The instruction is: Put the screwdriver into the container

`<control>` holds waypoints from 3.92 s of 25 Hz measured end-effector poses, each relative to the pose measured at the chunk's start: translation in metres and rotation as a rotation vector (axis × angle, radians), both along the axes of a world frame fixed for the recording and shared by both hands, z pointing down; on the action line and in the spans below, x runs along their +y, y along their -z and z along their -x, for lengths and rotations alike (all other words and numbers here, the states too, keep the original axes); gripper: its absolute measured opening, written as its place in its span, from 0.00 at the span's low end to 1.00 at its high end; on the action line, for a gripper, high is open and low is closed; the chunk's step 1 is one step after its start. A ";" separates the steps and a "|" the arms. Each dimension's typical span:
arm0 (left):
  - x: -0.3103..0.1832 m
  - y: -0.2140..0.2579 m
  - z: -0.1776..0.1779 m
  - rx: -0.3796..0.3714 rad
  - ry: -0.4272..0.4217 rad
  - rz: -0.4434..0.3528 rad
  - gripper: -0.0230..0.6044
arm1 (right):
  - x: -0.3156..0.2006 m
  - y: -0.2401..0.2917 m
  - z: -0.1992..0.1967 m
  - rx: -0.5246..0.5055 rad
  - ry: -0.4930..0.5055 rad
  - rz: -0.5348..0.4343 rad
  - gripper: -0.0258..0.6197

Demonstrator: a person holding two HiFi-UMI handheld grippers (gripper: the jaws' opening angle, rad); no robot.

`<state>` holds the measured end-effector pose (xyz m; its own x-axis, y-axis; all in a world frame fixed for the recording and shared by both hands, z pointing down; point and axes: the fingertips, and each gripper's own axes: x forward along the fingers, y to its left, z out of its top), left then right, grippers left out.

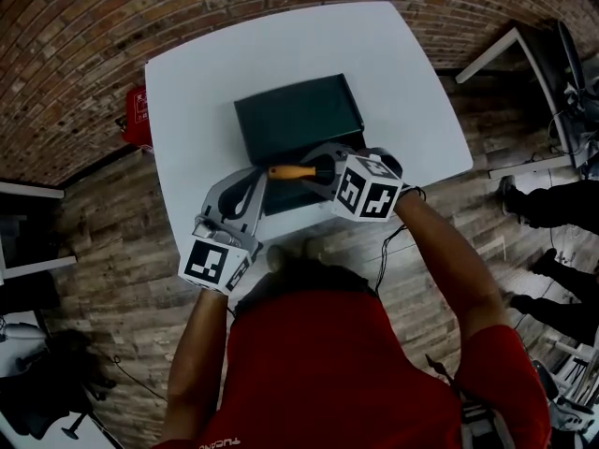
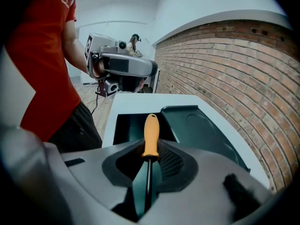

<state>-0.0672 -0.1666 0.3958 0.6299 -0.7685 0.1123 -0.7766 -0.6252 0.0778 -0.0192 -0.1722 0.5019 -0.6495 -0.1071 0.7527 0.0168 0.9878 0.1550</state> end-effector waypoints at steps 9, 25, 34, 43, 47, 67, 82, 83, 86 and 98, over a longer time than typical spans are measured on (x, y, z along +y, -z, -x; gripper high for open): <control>-0.002 -0.012 -0.006 -0.004 0.004 0.029 0.06 | 0.000 -0.024 -0.001 0.060 0.018 0.011 0.18; -0.004 -0.010 -0.003 0.029 0.029 0.038 0.06 | -0.005 -0.047 -0.005 0.157 0.040 0.048 0.18; -0.006 -0.015 -0.001 0.016 0.032 0.048 0.06 | -0.007 -0.056 -0.005 0.198 0.044 0.067 0.18; -0.010 -0.021 -0.007 -0.003 0.013 0.062 0.06 | -0.005 -0.066 -0.006 0.238 0.041 0.076 0.18; -0.009 -0.021 -0.007 -0.005 0.008 0.058 0.06 | -0.007 -0.066 -0.006 0.234 0.029 0.084 0.18; -0.003 -0.018 -0.008 0.006 0.002 0.057 0.06 | -0.003 -0.031 -0.006 0.111 0.031 0.085 0.21; -0.001 0.016 -0.011 0.032 -0.030 0.002 0.06 | -0.003 0.090 0.010 -0.412 -0.110 0.090 0.14; -0.001 0.021 -0.011 0.038 -0.031 -0.007 0.06 | -0.002 0.101 0.011 -0.456 -0.117 0.095 0.14; 0.000 0.036 -0.012 0.057 -0.036 -0.032 0.06 | 0.002 0.130 0.014 -0.569 -0.127 0.099 0.13; 0.013 0.083 -0.015 0.118 -0.055 -0.098 0.06 | 0.022 0.196 0.015 -0.822 -0.160 0.086 0.10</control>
